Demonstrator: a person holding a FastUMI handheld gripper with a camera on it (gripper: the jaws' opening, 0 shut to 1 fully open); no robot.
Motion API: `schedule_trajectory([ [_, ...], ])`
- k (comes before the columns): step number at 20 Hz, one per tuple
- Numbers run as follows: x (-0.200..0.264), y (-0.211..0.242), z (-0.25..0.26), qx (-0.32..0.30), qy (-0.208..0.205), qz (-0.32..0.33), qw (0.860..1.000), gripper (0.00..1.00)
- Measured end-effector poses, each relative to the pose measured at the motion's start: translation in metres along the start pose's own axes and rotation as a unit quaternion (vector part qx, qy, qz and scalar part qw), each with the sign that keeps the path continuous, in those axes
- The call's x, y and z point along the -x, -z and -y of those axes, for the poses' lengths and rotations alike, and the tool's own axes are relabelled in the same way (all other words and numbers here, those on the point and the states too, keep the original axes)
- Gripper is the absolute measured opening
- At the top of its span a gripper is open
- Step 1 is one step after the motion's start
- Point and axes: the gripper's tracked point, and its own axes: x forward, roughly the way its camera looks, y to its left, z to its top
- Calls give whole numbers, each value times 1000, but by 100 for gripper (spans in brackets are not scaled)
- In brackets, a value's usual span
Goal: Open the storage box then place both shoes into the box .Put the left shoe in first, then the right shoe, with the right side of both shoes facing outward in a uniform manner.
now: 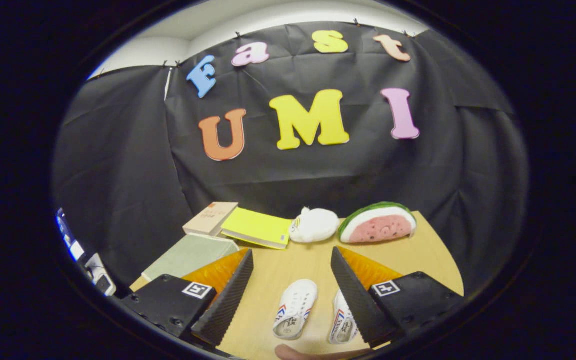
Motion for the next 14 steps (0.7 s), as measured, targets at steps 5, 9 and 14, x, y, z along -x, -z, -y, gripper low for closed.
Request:
schedule_trajectory([
  [5,-79,21,3,-24,-22,-80,996,100],
  [9,-119,41,-13,-31,-43,-131,990,99],
  [14,-142,80,-71,-86,-148,-212,962,99],
])
